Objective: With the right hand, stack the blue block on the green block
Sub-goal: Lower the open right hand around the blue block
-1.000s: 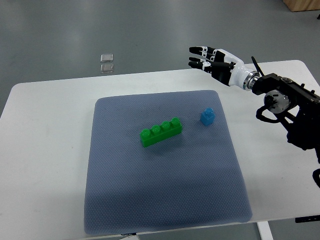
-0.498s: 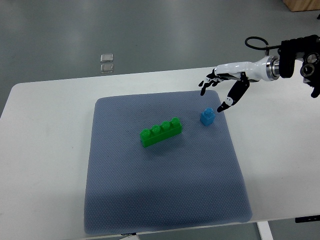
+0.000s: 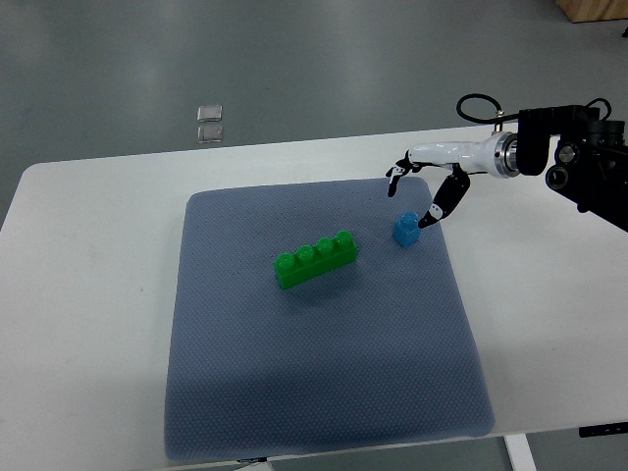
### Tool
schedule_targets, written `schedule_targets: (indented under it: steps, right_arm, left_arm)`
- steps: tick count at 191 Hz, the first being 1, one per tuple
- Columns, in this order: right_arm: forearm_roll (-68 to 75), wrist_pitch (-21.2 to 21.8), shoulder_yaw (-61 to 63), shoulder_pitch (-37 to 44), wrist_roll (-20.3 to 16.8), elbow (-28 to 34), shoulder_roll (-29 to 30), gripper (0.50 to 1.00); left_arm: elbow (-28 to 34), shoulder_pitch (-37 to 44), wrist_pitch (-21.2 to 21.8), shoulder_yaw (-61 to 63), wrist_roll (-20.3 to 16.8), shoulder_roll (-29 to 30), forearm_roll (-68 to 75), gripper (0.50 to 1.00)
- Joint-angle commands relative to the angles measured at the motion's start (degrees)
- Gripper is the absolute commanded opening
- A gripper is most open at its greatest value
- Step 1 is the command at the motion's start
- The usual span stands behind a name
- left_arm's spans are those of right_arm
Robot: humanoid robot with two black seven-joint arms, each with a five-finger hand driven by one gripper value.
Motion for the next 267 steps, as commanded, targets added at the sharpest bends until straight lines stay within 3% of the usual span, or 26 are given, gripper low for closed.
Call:
schedule_targets:
  steps: [1,110,152,212,267]
  right_arm:
    - [-0.11,0.01,-0.4,-0.22,0.0,-0.59,0.58,0.917]
    - [-4.5,-2.81,-1.72,-2.06,0.0,-7.79,5.85,0.901]
    - [-5.12,-3.07,-1.72,-2.68,0.0,-8.32,6.64,0.862]
    - [-5.56,-4.3,-1.72,-2.77,0.0,-8.59,6.64,0.766]
    - [-6.35,-4.3,-1.72,-2.77,0.08,-8.85,6.64,0.719]
  left_arm:
    - [0.01,0.01,0.0,0.03,0.01,0.0,0.0,1.0]
    - [0.36,0.01,0.0,0.03,0.01,0.0,0.0,1.0]
    - [0.36,0.01,0.0,0.03,0.01,0.0,0.0,1.0]
    - [0.45,0.01,0.0,0.03,0.01,0.0,0.0,1.0]
    - [0.45,0.01,0.0,0.03,0.01,0.0,0.0,1.0]
